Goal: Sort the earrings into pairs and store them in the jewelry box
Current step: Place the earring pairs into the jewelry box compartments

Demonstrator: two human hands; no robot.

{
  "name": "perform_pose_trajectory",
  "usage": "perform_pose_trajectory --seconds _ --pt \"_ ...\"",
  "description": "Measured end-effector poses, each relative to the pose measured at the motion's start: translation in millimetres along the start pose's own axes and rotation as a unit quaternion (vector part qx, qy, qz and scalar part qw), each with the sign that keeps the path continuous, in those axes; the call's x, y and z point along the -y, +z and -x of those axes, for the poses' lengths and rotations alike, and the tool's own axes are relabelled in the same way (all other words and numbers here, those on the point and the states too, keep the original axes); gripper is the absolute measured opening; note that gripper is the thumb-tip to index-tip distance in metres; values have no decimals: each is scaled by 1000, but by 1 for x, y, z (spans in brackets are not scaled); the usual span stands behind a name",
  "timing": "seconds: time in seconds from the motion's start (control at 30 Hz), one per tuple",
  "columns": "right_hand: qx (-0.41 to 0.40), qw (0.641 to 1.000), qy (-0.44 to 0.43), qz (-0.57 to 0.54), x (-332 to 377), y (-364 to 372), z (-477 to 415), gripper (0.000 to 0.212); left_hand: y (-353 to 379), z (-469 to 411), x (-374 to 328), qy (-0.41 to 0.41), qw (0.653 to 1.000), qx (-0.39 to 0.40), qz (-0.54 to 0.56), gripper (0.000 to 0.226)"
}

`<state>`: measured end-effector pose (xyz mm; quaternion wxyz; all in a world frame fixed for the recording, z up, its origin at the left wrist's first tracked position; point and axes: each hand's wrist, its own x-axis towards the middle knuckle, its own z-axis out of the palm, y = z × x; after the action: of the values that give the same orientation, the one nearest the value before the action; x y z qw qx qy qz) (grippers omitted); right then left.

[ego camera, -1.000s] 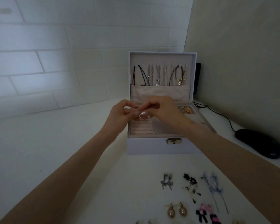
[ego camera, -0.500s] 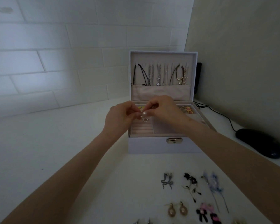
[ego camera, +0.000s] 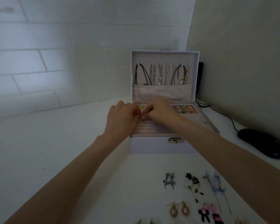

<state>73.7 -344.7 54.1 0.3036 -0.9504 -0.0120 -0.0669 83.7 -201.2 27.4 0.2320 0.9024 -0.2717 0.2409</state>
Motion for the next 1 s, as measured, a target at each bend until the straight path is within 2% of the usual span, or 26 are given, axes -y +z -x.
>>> perform_pose_trajectory --seconds 0.2,0.57,0.73,1.0 --pt "3 1000 10 2 4 0 -2 9 0 -1 1 1 1000 6 -22 12" --pt "3 999 -22 36 5 -3 -2 12 0 -2 4 28 997 7 -70 11" --pt "25 997 -47 51 6 -5 -3 10 -2 -1 1 31 998 -13 -59 27" --pt "-20 993 -84 78 1 1 0 10 -4 -3 4 62 996 -12 -71 47"
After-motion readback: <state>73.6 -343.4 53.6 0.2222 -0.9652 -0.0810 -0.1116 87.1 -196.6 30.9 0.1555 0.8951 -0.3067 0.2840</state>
